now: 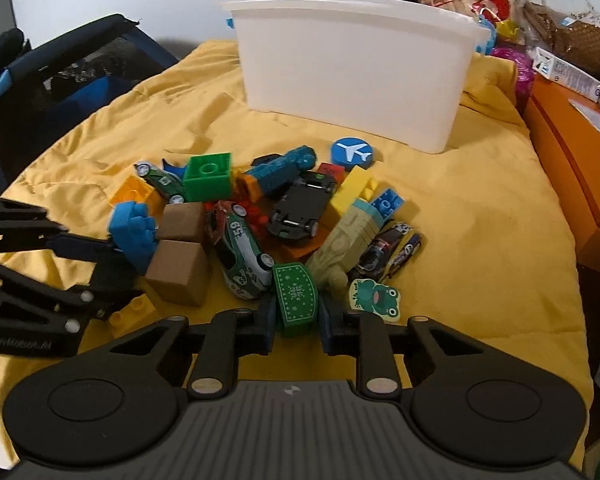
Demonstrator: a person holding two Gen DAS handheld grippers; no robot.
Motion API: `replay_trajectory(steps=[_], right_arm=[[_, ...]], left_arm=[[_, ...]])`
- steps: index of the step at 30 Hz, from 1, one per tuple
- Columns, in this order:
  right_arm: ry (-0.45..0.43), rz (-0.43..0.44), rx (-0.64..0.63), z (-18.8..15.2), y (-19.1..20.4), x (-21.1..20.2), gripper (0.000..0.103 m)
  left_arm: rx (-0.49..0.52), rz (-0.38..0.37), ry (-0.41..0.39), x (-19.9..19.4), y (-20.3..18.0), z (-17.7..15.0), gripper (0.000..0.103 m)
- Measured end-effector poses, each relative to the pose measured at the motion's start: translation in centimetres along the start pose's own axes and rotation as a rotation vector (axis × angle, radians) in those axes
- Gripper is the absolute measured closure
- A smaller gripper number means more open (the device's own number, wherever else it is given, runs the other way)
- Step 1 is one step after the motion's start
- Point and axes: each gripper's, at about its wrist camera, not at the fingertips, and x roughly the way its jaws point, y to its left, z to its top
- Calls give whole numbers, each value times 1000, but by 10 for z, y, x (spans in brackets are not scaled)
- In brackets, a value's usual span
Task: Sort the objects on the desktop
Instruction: 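Drop the checkered car from the left tool into the bin while the right drops the green box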
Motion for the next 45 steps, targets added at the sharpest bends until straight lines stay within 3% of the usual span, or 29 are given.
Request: replay_trajectory(steps=[9, 13, 18, 27, 32, 38, 45], right_arm=[[-63, -2, 0, -3, 2, -25, 79], [-88, -12, 20, -1, 3, -36, 79], [-165, -24, 51, 20, 2, -56, 79], [-343, -64, 85, 110, -28, -85, 79], [-367, -76, 103, 154, -54, -85, 79], [-311, -66, 150, 194, -85, -67, 79], [-222, -60, 187, 222, -109, -33, 79]], left_arm=[[-17, 15, -29, -20, 24, -1, 77], [-31, 21, -89, -41, 33, 12, 77], [-36, 24, -184, -65, 40, 51, 77], [-40, 22, -306, -77, 49, 160, 77], [-16, 22, -304, -67, 47, 211, 77], [-45, 25, -243, -41, 56, 262, 77], [-48, 17, -122, -3, 63, 283, 77]])
